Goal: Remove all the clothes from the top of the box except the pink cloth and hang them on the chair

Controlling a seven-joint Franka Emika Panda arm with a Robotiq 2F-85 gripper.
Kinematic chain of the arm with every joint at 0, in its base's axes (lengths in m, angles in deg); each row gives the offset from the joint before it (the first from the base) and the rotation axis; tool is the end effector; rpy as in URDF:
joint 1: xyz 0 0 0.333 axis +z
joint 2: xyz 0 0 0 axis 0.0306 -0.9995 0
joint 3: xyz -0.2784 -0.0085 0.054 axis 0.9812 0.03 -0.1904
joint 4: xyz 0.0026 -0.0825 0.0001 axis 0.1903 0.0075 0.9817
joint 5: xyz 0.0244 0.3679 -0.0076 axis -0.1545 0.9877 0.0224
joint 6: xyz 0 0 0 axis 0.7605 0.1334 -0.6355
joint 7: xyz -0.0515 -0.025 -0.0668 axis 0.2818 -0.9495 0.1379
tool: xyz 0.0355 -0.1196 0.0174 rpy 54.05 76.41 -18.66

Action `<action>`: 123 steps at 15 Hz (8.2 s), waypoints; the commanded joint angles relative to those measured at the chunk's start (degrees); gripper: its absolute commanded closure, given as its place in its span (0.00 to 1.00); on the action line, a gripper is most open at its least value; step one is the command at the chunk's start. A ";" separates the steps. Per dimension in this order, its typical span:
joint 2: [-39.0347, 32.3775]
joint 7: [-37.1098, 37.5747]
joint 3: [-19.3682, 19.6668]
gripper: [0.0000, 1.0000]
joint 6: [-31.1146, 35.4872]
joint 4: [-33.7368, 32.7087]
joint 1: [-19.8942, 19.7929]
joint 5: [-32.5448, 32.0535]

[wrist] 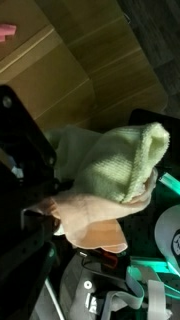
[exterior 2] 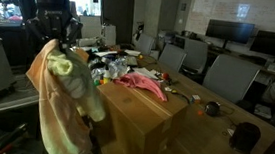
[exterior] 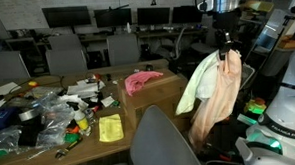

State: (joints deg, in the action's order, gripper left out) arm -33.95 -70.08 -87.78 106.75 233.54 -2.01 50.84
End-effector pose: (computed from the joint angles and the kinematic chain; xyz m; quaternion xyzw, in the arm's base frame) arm 0.2880 -0.0333 0.4346 0.9783 0.1670 -0.1073 0.0594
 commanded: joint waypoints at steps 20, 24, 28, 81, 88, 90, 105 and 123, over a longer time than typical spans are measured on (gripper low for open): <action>-24.71 2.83 -8.37 0.95 4.97 -16.79 13.76 10.91; -29.73 3.93 -9.41 0.95 5.20 -20.24 13.73 15.76; -34.33 5.34 -10.72 0.95 6.12 -23.06 13.62 19.66; -67.35 44.02 -14.15 0.95 19.03 -50.26 21.45 17.93; -70.47 45.49 -14.47 0.95 17.57 -55.18 25.93 12.71; -70.97 45.40 -14.58 0.95 17.40 -56.10 26.91 11.58; -69.57 41.91 -14.53 0.95 14.55 -56.83 23.92 14.15; -61.79 36.16 -11.57 0.95 24.21 -39.39 13.87 18.59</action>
State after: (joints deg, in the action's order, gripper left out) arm -100.11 -33.02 -100.19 126.74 188.56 13.30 67.65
